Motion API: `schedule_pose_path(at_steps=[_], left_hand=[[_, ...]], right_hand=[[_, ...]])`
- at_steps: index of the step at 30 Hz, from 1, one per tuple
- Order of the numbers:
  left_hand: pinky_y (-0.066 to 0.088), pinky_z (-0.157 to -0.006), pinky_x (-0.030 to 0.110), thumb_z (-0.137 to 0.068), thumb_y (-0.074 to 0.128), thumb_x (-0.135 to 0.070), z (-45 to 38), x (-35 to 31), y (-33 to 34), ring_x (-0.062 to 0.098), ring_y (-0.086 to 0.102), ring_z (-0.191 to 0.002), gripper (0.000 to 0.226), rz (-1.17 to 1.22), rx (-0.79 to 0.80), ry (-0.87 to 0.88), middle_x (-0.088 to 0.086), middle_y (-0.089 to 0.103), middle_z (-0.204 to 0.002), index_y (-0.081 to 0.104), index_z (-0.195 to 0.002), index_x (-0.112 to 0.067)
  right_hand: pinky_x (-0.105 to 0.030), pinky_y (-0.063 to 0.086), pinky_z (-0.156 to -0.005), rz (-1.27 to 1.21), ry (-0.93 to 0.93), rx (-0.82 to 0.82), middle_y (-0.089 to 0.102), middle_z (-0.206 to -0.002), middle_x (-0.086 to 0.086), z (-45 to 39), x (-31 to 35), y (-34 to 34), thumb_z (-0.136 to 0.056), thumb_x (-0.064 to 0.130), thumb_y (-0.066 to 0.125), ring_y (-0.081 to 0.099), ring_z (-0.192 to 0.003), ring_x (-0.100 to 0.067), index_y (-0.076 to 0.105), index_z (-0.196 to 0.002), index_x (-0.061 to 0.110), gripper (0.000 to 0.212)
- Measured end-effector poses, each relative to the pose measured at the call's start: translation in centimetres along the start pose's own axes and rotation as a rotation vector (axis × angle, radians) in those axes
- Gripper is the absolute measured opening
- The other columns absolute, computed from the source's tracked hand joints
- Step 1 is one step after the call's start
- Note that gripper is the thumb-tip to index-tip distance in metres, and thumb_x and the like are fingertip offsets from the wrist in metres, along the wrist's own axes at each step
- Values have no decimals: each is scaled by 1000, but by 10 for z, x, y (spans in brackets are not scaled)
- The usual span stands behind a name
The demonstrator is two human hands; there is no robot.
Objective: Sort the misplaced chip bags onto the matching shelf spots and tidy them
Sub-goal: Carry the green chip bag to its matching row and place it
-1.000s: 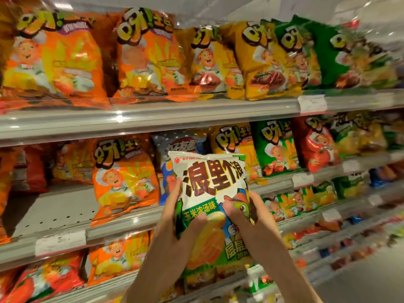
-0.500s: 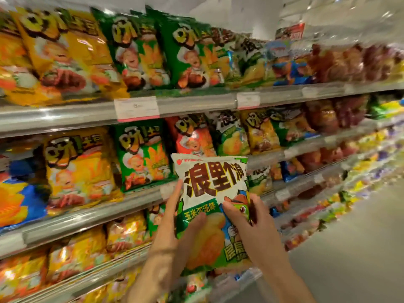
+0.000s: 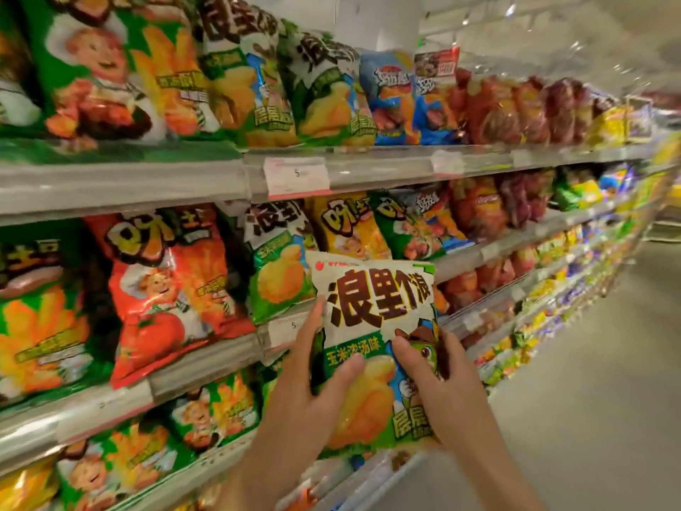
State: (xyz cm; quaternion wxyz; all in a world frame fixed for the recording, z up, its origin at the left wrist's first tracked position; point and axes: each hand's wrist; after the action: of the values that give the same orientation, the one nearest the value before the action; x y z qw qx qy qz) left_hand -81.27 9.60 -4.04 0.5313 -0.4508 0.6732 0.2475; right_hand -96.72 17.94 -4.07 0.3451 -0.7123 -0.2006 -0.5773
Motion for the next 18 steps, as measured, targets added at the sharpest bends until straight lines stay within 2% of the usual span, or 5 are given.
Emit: schedule_pose_path(at_steps=[3,10,14,16,18], left_hand=[[45,-95,8,-86,64,-51,-40,5,18,-33,39,-116,75,61,1,-5,-63,35,-122,18,-141,-71],[46,-110,37,-88,68,-41,-111,10,54,-29,44,-115,78,124,-91,-17,-61,40,-120,21,-146,-63],[46,-111,36,-86,69,-43,-134,16,65,-22,48,-120,77,103,-172,-35,-53,46,-127,25,-143,-67],[43,-113,37,-85,69,-48,-145,19,72,-17,46,-127,76,50,-208,-25,-48,44,-135,22,-141,-71],[43,-112,39,-85,68,-49,-154,22,81,-12,45,-130,76,14,-258,-15,-44,44,-138,22,-141,-70]], right_hand=[[-43,60,-89,41,-31,25,72,-113,12,-48,4,-10,-63,88,64,72,-99,-9,55,-127,44,78],[-41,54,-98,101,-103,105,65,-123,13,-143,8,-23,-57,92,57,64,-111,-9,50,-139,39,97],[-8,41,-80,73,-111,185,58,-130,14,-180,9,-23,-74,81,62,55,-114,-7,46,-144,34,85],[-12,38,-81,44,-106,223,53,-128,18,-200,8,-24,-76,69,63,49,-115,-6,43,-144,36,78],[-21,41,-95,2,-128,279,52,-127,21,-219,5,-26,-75,70,66,50,-120,-6,42,-146,39,81]])
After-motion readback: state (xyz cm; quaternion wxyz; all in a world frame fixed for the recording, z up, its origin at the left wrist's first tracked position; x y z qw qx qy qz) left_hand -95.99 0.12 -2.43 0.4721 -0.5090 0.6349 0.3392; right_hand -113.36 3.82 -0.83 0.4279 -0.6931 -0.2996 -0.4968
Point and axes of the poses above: each hand's wrist, its own z-axis away from the middle knuckle, its own y-axis out of the palm, x = y × z
